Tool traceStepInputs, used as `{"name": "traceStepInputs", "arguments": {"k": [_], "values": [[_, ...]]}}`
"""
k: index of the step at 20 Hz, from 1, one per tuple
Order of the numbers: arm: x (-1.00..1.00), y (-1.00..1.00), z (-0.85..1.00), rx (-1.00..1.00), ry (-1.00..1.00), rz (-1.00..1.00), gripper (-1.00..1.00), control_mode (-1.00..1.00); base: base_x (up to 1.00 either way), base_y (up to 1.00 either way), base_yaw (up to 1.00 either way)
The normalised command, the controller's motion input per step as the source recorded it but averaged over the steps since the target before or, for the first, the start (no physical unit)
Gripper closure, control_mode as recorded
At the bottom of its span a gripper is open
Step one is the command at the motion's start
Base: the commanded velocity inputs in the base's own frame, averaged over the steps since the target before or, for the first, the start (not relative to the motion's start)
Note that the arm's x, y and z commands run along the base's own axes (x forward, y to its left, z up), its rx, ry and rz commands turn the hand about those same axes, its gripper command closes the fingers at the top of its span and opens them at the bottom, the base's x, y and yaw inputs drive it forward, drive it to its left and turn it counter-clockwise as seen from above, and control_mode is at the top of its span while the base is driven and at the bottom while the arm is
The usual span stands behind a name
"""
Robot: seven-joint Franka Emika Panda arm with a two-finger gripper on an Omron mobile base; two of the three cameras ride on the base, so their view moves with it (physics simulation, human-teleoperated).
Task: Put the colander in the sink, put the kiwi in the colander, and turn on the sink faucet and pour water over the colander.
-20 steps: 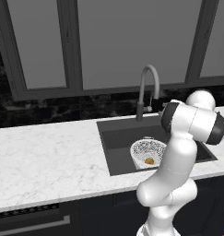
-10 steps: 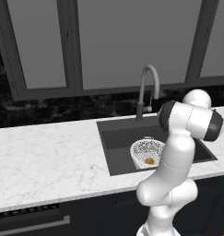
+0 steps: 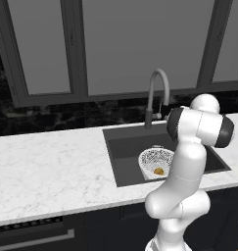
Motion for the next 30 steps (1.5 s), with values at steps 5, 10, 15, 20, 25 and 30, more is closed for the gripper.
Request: {"name": "traceStepInputs", "arguments": {"k": [5,10,15,20,25,30], "values": [[0.19,0.0,0.0,0.06,0.0,-0.06,-1.0,-1.0,0.0,0.0,0.0],[0.18,0.0,0.0,0.04,0.0,-0.05,-1.0,-1.0,0.0,0.0,0.0],[0.19,0.0,0.0,0.01,0.0,-0.04,-1.0,-1.0,0.0,0.0,0.0],[0.18,-0.05,-0.13,0.0,0.0,-0.04,-1.0,-1.0,0.0,0.0,0.0],[0.17,-0.1,-0.2,0.0,0.0,-0.04,-1.0,-1.0,0.0,0.0,0.0],[0.23,-0.04,-0.02,0.0,0.0,-0.03,-1.0,-1.0,0.0,0.0,0.0]]}}
